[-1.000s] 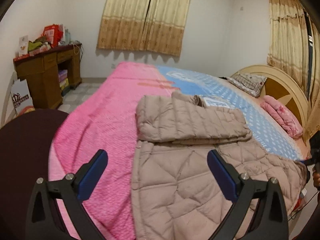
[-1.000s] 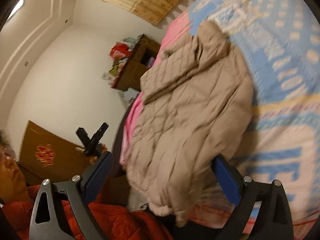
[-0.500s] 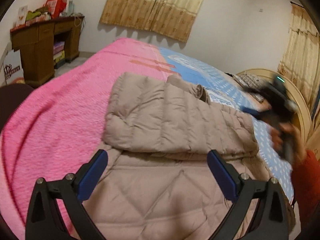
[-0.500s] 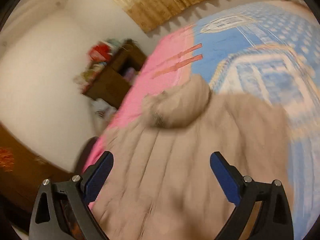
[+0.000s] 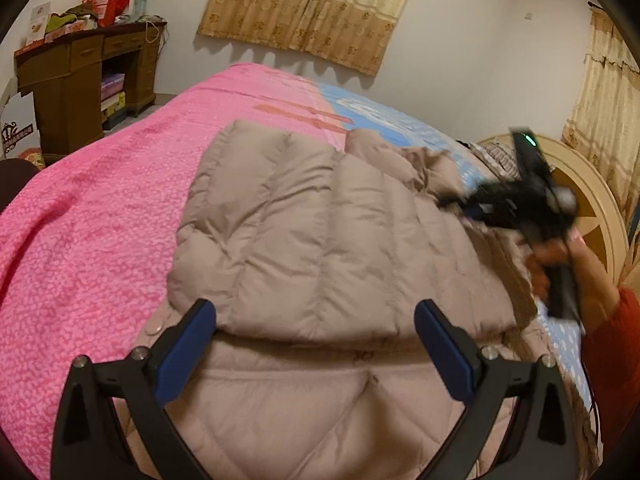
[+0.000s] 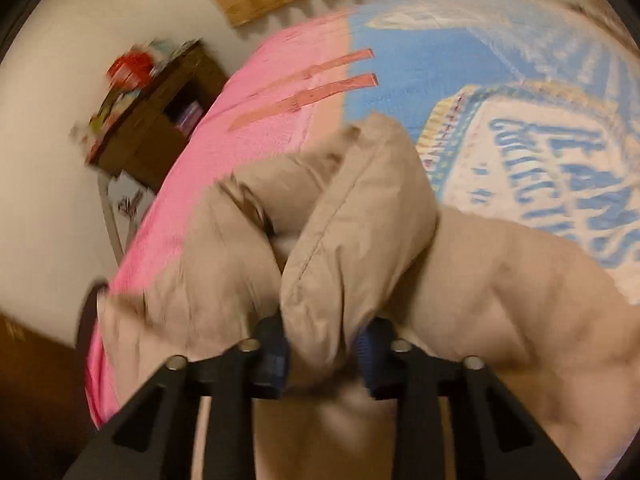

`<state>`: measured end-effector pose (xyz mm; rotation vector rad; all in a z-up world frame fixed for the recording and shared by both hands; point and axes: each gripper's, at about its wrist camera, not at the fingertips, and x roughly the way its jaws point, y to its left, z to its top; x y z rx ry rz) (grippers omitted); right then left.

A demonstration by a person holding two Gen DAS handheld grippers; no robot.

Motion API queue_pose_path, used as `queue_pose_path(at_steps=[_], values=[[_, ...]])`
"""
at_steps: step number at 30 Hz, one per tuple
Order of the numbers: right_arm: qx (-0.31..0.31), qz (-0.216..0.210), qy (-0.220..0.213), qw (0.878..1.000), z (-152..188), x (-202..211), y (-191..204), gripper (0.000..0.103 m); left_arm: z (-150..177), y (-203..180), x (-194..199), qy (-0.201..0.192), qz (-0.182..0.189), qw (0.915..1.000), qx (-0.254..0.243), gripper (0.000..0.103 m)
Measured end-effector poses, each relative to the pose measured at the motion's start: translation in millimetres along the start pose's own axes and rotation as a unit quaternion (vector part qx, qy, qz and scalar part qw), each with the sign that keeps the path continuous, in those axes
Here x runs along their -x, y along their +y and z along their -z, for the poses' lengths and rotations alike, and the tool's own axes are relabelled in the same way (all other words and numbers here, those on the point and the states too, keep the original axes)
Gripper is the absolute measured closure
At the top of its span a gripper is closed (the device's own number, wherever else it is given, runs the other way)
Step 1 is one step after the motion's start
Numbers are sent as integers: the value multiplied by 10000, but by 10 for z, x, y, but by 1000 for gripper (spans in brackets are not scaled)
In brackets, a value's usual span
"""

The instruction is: Fold large clothes

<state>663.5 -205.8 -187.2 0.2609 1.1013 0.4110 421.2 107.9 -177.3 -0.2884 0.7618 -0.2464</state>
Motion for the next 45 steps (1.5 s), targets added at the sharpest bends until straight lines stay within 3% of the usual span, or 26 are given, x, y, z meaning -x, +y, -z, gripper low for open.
queue_pose_path(at_steps=[4,7,12,16,18,21,23,25,26,27,28,29,35,39,41,43,45], values=[[-132,-318,353,9988,388,-104,-273,83,-176,-90,1,-134,22,9998,139,2],[112,-292,241,9992,492,-166,-308,86,-413,-255,-55,-209,-9,9997,154,2],[361,66,391,9986,421,-58,-348,86,-887,-593,-300,-296,-647,9974,-59,2],[280,-232,226,9991,524,-94,-529,86,-1193,-886,-656,-148,-329,9991,213,2],[599,-172,44,9980,575,-79,-473,86,-1283,-1150,-831,-176,-272,9994,-106,2],[774,-130,-63,9969,617,-70,-433,86,-1312,-1439,-1194,6,-724,9961,-501,2],[778,-148,-104,9968,631,-72,-430,86,-1234,-1472,-1470,375,-1199,9899,-662,4],[776,-230,-175,9966,674,-63,-474,86,-1143,-1360,-1648,846,-1438,9842,-593,18],[750,-297,-208,9965,690,-43,-490,86,-1086,-1254,-1708,1051,-1471,9821,-526,36],[709,-364,-232,9966,723,-23,-520,86,-1061,-1195,-1721,1131,-1415,9823,-483,69],[654,-441,-245,9966,727,-8,-560,86,-1031,-1090,-1712,1242,-1179,9845,-370,83],[603,-503,-240,9966,734,0,-589,86,-1018,-999,-1646,1266,-1001,9866,-242,88],[-112,-1167,-213,9929,691,57,-909,86,-833,-877,-1045,881,-597,9939,-301,94],[-508,-1449,-120,9881,703,-15,-980,86,-496,-640,-1316,1123,-888,9893,-299,93],[-571,-1572,84,9859,712,47,-1009,83,-449,-429,-1420,994,-610,9931,109,93],[-489,-1307,113,9902,732,240,-1028,83,-454,-400,-1414,951,-543,9938,205,93],[-351,-783,-376,9956,694,615,-1053,82,-432,-446,-1430,871,-609,9943,107,93]])
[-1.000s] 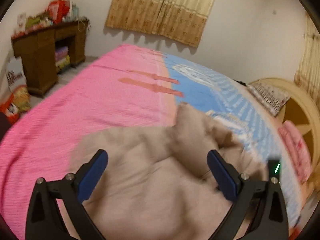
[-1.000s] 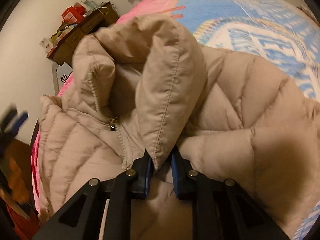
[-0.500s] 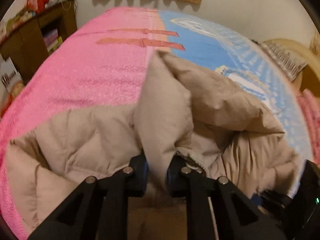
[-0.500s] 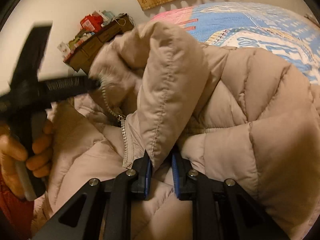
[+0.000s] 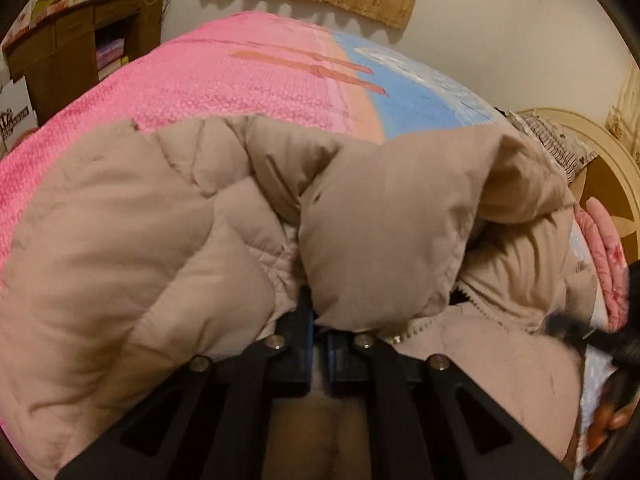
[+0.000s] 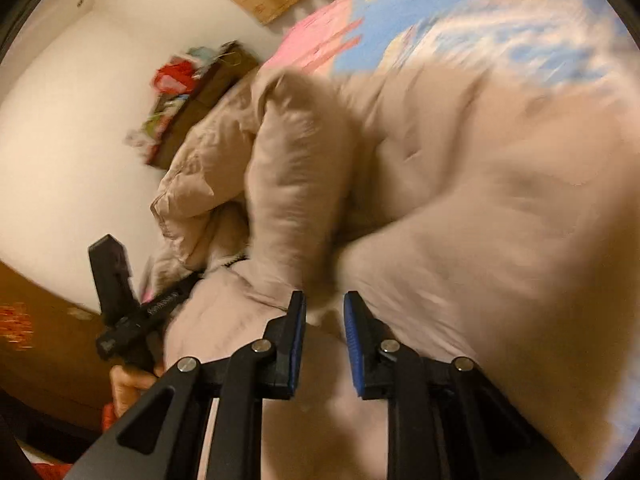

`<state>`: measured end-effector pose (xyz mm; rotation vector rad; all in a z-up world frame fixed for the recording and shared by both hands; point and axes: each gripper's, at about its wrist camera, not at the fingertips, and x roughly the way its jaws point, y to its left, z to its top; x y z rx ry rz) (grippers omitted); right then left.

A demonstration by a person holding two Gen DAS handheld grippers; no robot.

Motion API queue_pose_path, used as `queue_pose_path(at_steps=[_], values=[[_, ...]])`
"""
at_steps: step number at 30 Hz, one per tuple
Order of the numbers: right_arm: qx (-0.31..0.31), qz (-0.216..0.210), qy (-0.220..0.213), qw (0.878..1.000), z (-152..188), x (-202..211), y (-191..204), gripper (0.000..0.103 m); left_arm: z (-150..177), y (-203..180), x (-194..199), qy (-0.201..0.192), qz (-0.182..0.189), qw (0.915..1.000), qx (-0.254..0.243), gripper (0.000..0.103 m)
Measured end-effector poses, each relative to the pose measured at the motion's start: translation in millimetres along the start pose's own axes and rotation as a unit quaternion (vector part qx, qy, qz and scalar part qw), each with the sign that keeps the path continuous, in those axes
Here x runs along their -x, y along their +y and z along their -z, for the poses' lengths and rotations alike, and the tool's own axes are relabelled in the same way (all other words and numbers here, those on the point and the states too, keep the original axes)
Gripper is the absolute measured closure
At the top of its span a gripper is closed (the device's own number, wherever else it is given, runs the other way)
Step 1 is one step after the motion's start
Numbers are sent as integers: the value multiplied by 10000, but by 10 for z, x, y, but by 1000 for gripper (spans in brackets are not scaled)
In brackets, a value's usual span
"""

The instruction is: Fold large clothes

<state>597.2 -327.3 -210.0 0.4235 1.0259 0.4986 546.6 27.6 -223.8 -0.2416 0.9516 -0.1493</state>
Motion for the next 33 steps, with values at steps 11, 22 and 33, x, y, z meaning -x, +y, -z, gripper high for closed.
queue_pose_path(at_steps=[11,22,33], values=[[52,-436,-540,9976,-1158,-675,586,82,22,38,109,-87,141,9994,288,93],[669,-70,127,9977,-288,-1114,474,82,-538,-716,871,-718,544,9958,156,72],[1447,547,86,9879,-85,-1098,717,82,-332,-228,22,-366,-862,9949,377,61]])
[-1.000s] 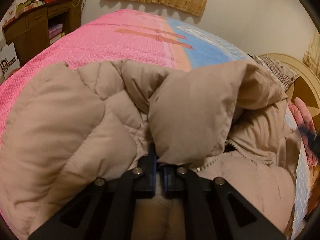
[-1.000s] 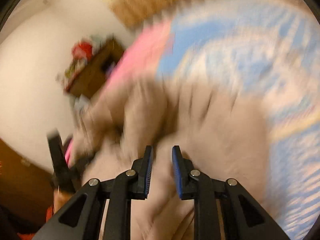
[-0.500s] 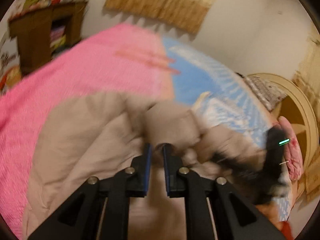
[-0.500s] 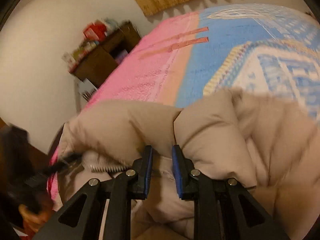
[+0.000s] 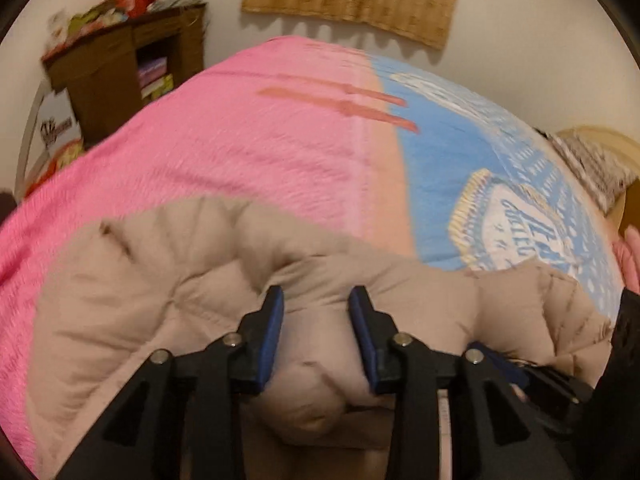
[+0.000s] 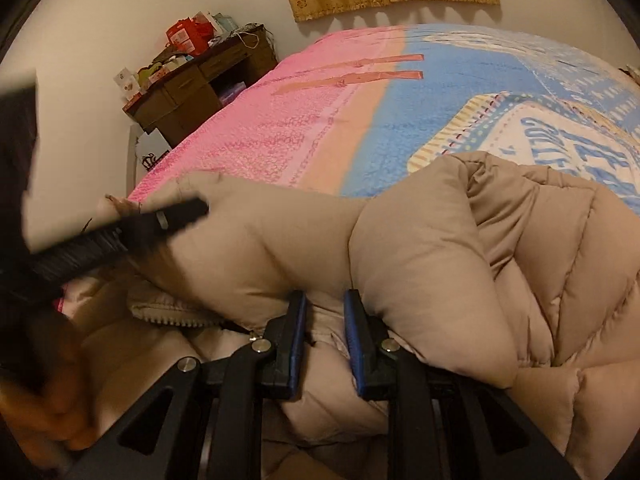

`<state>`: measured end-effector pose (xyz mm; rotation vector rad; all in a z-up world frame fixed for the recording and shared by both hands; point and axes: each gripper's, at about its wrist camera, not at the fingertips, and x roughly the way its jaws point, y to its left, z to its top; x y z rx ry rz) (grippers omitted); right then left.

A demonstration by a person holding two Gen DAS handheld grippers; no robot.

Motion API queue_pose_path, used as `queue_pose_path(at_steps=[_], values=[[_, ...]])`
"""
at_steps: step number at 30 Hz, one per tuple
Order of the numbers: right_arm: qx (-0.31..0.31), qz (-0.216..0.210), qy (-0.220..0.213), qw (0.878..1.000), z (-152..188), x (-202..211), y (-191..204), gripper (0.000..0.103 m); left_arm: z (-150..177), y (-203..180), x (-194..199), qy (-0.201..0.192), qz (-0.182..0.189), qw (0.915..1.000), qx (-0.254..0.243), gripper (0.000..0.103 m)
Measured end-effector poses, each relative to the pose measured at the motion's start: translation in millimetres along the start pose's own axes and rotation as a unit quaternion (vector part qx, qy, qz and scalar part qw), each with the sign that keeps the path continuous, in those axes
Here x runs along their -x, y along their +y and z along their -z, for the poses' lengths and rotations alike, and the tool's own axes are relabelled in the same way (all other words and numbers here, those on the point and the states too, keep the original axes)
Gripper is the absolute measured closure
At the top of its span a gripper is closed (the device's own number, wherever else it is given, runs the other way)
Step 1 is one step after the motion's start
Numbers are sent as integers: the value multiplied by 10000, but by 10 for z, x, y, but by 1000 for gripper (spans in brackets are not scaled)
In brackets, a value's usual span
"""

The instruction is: Fold large clothes

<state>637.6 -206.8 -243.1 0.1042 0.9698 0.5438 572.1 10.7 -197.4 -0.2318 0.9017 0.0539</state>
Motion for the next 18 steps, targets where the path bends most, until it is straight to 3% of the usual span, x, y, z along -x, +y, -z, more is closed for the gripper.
queue_pose_path(at_steps=[4,11,15,18], values=[[-74,-6,-64,10000,-14,-37,27,82,153,-30,-251,-246,-511,9980,-288,53],[-519,-184,276,9981,83,337,-287,85,161,19,-308,-248,-337,9988,-266,52],[-1241,-607,173,9903,243,199,-621,95,170,-64,-353,-229,-571,9974,-384,52],[-1158,-574,72,9916,194,98,-616,98,168,-91,-359,-216,-693,9963,-450,51]])
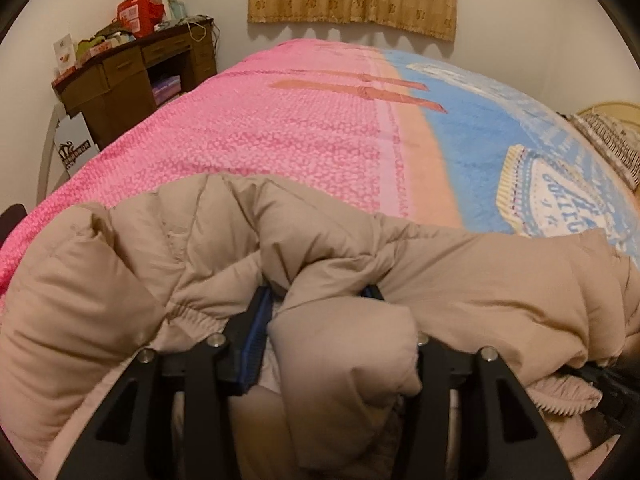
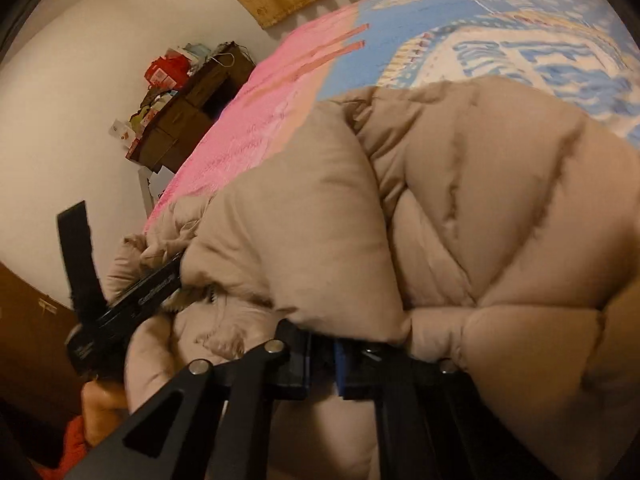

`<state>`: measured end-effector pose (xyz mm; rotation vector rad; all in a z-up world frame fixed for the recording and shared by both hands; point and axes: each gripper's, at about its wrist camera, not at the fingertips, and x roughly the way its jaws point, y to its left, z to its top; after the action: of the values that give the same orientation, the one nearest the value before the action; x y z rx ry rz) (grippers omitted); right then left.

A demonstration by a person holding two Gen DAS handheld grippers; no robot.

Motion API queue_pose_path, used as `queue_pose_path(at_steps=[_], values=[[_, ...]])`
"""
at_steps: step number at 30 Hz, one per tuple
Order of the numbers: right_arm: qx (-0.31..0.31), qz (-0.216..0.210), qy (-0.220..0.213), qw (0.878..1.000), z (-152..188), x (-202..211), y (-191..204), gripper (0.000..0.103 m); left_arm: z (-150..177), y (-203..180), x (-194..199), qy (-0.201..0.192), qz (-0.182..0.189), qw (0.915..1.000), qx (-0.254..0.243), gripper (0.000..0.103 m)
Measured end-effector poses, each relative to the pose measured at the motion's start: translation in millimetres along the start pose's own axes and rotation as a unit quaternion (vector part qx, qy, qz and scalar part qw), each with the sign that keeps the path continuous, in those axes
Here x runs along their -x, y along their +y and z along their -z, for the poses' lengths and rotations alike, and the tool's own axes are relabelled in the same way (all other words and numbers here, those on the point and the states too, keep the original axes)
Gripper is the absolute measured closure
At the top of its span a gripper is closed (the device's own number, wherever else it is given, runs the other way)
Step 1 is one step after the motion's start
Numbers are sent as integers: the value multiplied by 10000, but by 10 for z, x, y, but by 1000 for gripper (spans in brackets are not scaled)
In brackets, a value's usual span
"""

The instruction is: Fold large clothes

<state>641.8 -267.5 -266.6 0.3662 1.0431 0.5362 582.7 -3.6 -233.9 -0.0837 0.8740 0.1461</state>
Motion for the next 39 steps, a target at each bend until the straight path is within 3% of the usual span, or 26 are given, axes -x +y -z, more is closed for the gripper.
queue_pose_path(at_steps=[3,5,9,13,17,21,22,23,25,30,34,36,37,39], values=[[-63,-77,47,9999,-42,17,-3,98,-29,-45,25,33,-135,9998,-126,52],[-129,-51,83,9999,-80,102,39,93,-86,-21,103,137,-24,9998,-139,52],[-66,-458,-704,9964,-64,646,236,93,-215,68,453,-128,82,9996,-220,50],[195,-277,-994,9945,-118,917,420,93,-301,136,731,-279,156,9993,-215,49],[83,-107,-1281,9917,-249,896,434,93,-333,199,842,-322,256,9991,-95,49],[-123,150,-1139,9933,-444,610,255,93,-336,100,664,-82,72,9998,-181,44],[-129,238,-966,9950,-459,494,202,93,-304,58,540,131,-94,9994,-290,43],[-152,441,-459,9979,-434,270,123,93,-259,47,466,255,-156,9990,-347,43],[49,497,72,9987,-262,64,57,93,-165,34,355,281,-274,9982,-453,41],[90,496,-11,9987,-186,-30,-13,96,4,79,119,53,-382,9989,-255,32],[169,730,93,9971,-246,-29,59,96,-60,-52,117,72,-684,9964,-505,30],[229,876,123,9958,-240,93,169,94,-129,13,241,156,-407,9979,-474,35],[310,832,-77,9960,-202,266,241,93,-171,119,430,37,-18,9994,-351,35],[468,465,-521,9965,-56,653,388,93,-203,266,738,-301,288,9989,-209,35]])
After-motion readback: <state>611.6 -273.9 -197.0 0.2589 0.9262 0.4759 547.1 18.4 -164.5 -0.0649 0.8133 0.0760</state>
